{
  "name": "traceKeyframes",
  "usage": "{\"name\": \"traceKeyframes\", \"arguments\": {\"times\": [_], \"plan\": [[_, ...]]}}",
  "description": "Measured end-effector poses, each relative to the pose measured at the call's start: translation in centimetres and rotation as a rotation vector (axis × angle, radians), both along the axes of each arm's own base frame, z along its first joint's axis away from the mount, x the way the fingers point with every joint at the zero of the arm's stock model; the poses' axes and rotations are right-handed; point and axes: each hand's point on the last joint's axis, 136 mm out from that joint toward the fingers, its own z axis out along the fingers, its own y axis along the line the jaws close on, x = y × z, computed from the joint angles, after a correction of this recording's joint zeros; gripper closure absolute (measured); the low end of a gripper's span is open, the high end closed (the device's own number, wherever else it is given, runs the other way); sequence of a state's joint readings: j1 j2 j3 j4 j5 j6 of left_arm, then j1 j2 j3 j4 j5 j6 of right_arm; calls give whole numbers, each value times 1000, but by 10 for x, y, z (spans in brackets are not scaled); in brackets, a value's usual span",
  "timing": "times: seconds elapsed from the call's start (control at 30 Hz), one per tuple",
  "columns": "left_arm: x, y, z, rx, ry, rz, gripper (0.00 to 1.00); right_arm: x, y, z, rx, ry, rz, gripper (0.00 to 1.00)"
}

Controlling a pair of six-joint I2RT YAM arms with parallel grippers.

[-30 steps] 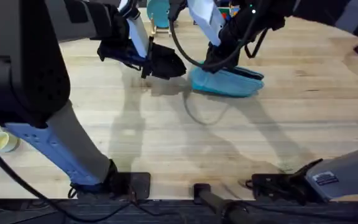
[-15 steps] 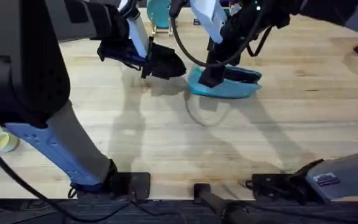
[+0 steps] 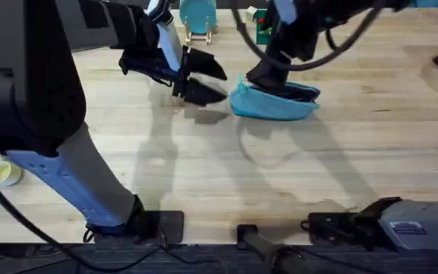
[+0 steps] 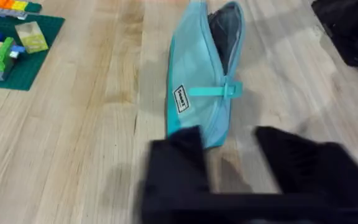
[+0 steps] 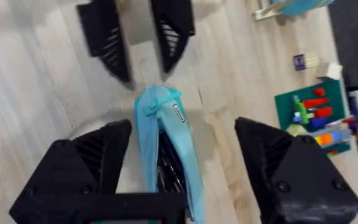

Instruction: Unzip the bag, pick up the pens from the table one at a time and place them inside, then zip the bag closed.

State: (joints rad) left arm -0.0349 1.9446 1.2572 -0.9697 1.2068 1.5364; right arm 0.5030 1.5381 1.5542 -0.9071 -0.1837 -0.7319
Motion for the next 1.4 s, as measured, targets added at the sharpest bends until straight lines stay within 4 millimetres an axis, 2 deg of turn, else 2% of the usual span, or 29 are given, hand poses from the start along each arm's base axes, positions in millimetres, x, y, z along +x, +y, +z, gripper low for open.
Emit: {"name": "traceKeyframes", "arguments": {"times": [0.1, 0.13, 0.17, 0.37, 0.63, 0.97, 1.4], "plan": [[0, 0, 0, 0, 4, 1, 92, -6, -3, 13, 19, -20, -9, 5], [0, 0, 0, 1, 6, 1, 30, -8, -4, 17, 27, -23, -18, 5], [0, 0, 0, 1, 5, 1, 14, -9, -5, 19, 34, -25, -24, 5], [0, 0, 0, 1, 5, 1, 8, -17, -12, 28, 43, -20, -65, 5], [0, 0, 0, 1, 5, 1, 7, -13, -27, 25, 13, -6, -192, 5], [0, 0, 0, 2, 6, 1, 6, -11, -30, 24, 74, 60, -350, 4], [-3, 2, 0, 4, 31, 7, 7, -21, -36, 17, 102, 162, -475, 4]]}}
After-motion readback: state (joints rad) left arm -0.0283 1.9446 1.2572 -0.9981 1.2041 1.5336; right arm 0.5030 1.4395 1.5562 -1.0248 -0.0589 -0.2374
